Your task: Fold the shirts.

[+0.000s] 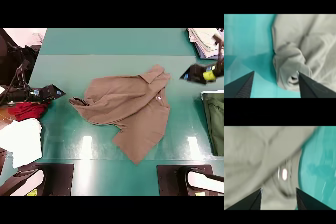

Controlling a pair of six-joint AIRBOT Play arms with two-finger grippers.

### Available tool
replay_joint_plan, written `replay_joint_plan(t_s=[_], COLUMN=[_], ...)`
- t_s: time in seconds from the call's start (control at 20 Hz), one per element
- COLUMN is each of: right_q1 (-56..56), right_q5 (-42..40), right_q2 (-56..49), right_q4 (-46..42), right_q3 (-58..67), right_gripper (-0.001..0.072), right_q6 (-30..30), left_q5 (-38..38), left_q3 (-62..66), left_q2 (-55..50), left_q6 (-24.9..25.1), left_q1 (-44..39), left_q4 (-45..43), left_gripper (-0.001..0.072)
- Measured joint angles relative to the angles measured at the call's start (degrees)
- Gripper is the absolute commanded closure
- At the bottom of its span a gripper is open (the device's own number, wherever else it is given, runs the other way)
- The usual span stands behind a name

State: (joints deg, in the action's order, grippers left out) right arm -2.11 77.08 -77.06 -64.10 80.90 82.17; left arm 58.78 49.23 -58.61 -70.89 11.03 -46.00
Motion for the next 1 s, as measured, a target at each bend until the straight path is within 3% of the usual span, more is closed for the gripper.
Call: replay_joint_plan(t_s=[0.25,0.4,0.45,0.55,1.0], right_q1=[0.7,0.8,0.8,0.8,8.0], right_q5=[-0.7,-1.6,-1.7,-1.7,-5.8], right_q2=[10.5,16.1,17.9,21.0,25.7], right_q4=[0.0,0.1,0.1,0.1,1.4], right_q3=[-17.5,-24.6,-26.9,-31.3,-50.5], right_gripper=[0.0243,0.0243,0.0243,0.0244,0.0267], right_q6=[-0.2,-0.1,0.4,2.8,15.2], left_q5=[1.0,-2.9,-4.2,-6.4,-10.5], left_q3=[-1.7,-2.0,-2.0,-2.1,-2.1], left_q2=[0.0,0.0,0.0,-0.1,-0.1], left_q6=[9.3,10.6,10.6,10.6,7.8], left_q1=[-5.1,-10.5,-11.8,-14.1,-16.4], left_q4=[2.9,-1.1,-2.1,-3.6,-6.5], left_gripper=[0.0089,0.0093,0.0201,0.0681,0.0684])
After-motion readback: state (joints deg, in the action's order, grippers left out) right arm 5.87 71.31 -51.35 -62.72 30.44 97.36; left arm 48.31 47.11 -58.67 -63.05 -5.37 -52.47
